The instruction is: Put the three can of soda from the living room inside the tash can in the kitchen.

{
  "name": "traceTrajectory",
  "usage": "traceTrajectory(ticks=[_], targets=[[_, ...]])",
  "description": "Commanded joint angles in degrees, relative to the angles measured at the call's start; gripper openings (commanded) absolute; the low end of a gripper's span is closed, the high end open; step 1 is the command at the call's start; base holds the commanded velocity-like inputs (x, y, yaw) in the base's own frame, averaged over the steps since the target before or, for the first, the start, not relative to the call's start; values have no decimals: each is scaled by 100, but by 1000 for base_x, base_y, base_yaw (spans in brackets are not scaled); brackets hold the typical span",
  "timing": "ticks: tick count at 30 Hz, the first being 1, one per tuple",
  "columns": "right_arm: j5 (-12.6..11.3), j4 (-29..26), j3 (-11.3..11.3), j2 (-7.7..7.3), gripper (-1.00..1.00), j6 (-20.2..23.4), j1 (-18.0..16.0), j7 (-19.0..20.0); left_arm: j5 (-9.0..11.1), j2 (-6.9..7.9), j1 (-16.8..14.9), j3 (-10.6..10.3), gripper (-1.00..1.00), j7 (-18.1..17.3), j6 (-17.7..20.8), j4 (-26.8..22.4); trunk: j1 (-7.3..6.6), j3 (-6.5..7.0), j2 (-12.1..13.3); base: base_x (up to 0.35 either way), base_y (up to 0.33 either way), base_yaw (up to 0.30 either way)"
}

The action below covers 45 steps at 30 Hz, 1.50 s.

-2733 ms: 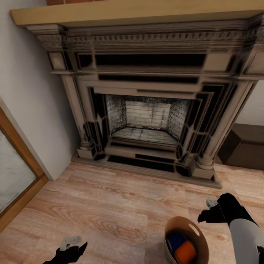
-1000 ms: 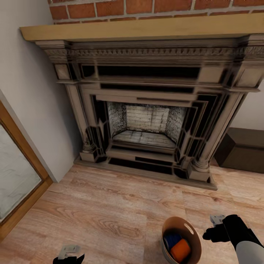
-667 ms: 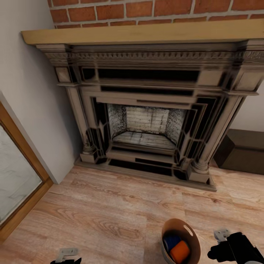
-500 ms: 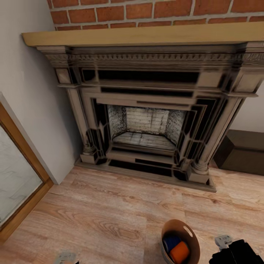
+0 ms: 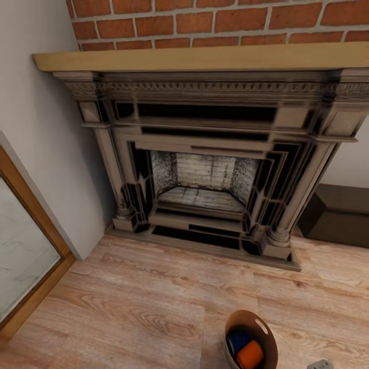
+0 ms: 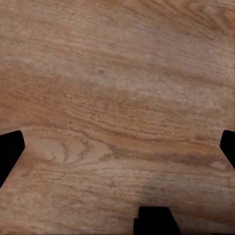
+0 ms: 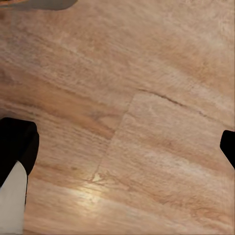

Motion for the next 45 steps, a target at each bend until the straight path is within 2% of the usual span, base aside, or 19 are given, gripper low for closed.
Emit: traceTrajectory(ticks=[1, 6, 10, 14, 23, 27, 29, 32, 33, 36, 38, 41, 42, 45], targets=[[-2, 77, -3, 3, 100, -83, 18, -49, -3, 0, 1, -3, 100, 6, -45, 33, -23, 19, 42, 0, 0, 0], [-8, 589, -47, 9, 100, -359, 70, -480, -13, 0, 3, -9, 100, 26, -277, 118, -132, 109, 242, 0, 0, 0], [-10, 1269, -73, 12, 100, -697, 89, -1188, -20, 0, 13, -12, 100, 66, -460, 200, -220, 180, 403, 0, 0, 0], [-6, 1693, -79, 8, 100, -814, 96, -1631, -26, 0, 22, -32, 100, 187, -613, 240, -308, 252, 563, 0, 0, 0], [2, 1944, -82, 12, 100, -986, 191, -1885, -27, -8, 45, -118, 100, 258, -887, 433, -506, 414, 924, 0, 0, 0], [0, 1998, -82, 18, 100, -1044, 276, -2006, -26, -116, 75, -136, 100, 266, -1224, 527, -594, 486, 1084, 0, 0, 0], [2, 2033, -82, 34, 100, -1067, 323, -2141, -25, -141, 83, -139, 100, 269, -1307, 545, -638, 522, 1165, 0, 0, 0], [3, 2218, -82, 81, 100, -1256, 418, -2631, -25, -171, 101, -142, 100, 276, -1465, 563, -704, 575, 1285, 0, 0, 0], [4, 2346, -82, 96, 100, -1385, 464, -2871, -27, -184, 109, -143, 100, 300, -1605, 568, -725, 593, 1325, 0, 0, 0], [2, 2525, -82, 108, 100, -1643, 517, -3141, -29, -202, 170, -144, 100, 393, -1855, 597, -791, 647, 1445, 0, 0, 0], [-2, 2677, -82, 114, 100, -1909, 586, -3317, -26, -218, 311, -144, 100, 509, -2185, 692, -835, 683, 1526, 0, 0, 0], [-3, 2734, -82, 119, 100, -2006, 646, -3379, -26, -223, 460, -140, 100, 549, -2463, 760, -901, 737, 1646, 0, 0, 0], [-4, 2763, -83, 123, 100, -2061, 711, -3410, -21, -226, 573, -138, 100, 570, -2674, 799, -923, 755, 1686, 0, 0, 0], [-6, 2787, -84, 127, 100, -2180, 788, -3430, -14, -228, 647, -137, 100, 582, -2809, 867, -989, 809, 1806, 0, 0, 0]])
